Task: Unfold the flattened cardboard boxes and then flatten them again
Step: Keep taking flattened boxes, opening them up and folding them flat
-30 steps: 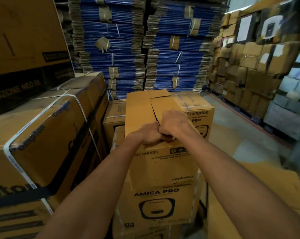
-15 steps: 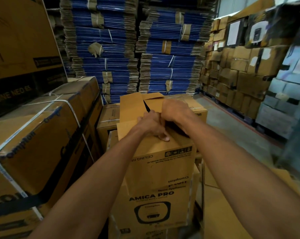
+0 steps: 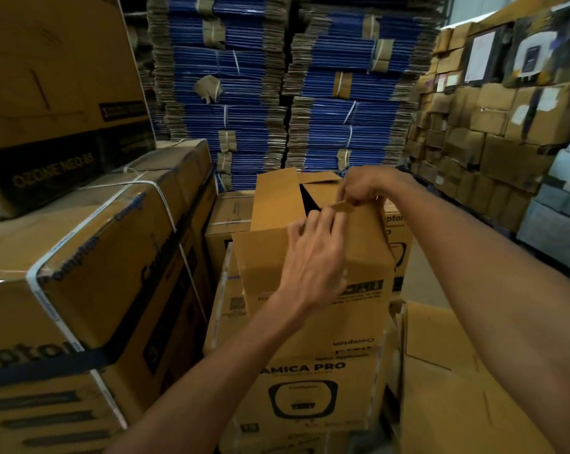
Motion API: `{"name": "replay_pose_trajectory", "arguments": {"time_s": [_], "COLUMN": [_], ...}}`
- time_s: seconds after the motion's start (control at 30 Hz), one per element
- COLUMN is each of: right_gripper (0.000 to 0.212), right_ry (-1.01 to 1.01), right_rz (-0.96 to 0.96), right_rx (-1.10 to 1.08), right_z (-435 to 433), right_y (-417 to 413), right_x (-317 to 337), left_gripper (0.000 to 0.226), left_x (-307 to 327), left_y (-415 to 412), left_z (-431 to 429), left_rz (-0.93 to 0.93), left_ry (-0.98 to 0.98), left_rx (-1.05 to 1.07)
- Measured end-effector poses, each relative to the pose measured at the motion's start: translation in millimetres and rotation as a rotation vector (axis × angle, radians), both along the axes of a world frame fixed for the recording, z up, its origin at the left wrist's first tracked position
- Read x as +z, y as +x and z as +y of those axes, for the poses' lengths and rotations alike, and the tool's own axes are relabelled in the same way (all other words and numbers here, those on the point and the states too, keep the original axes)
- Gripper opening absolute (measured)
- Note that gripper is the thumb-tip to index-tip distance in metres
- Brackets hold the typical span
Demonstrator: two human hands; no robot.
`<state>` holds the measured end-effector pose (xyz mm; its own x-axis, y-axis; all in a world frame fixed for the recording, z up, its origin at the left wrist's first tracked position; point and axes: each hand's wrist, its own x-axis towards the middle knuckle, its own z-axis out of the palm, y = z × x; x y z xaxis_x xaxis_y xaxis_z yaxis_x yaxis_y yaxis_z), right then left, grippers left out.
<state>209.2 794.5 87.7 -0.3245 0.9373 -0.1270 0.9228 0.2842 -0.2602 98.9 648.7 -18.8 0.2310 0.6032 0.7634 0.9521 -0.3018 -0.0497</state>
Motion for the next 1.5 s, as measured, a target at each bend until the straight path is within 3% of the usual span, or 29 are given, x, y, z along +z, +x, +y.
{"name": "replay_pose_trajectory", "arguments": {"time_s": [0.07, 0.17, 0.33, 0.43, 0.53, 0.6, 0.7, 0.77, 0.9, 1.1, 1.27, 1.4, 1.5], "right_gripper": [0.020, 0.020, 0.042, 0.056, 0.089, 0.102, 0.111, 0.121, 0.123, 0.118, 0.117, 0.116, 0.116], "right_ry": [-0.110, -0.195, -0.299, -0.364, -0.363, -0.282, -0.167, -0.114, 0.010, 0.053, 0.051, 0.036, 0.034], "right_rz": [0.032, -0.059, -0.173, -0.211, -0.333, -0.327, -0.179, -0.109, 0.031, 0.098, 0.120, 0.108, 0.114], "right_rx": [0.065, 0.164, 0.237, 0.319, 0.392, 0.409, 0.285, 0.227, 0.191, 0.201, 0.203, 0.206, 0.204], "right_z": [0, -5, -24, -39, -54, -59, -64, -70, -77, -81, -77, -79, -78], "right_y": [-6, -19, -22, -13, 4, 17, 32, 35, 41, 48, 50, 49, 48], "right_x": [-8, -19, -21, -25, -43, -61, -89, -107, -135, -146, -146, -145, -146], "left_gripper": [0.063, 0.064, 0.023, 0.036, 0.053, 0.058, 0.043, 0.030, 0.015, 0.027, 0.038, 0.036, 0.028], "left_x": [-4, -1, 29, 39, 41, 34, 14, -4, -29, -16, 17, 33, 31], "left_y": [6, 10, -5, -9, -20, -32, -46, -52, -60, -56, -82, -119, -131], "left_z": [-12, -23, -37, -53, -66, -65, -46, -26, 6, 15, 5, -6, -13], "left_rz": [0.092, 0.129, 0.172, 0.203, 0.085, 0.079, -0.041, -0.133, -0.049, 0.100, -0.044, -0.170, -0.362], "left_ry": [0.059, -0.021, -0.200, -0.508, -1.000, -1.110, -0.976, -0.782, -0.578, -0.377, -0.153, -0.169, -0.152], "left_rx": [-0.026, 0.050, 0.036, -0.046, -0.182, -0.279, -0.401, -0.325, -0.172, -0.083, 0.022, 0.244, 0.258]}}
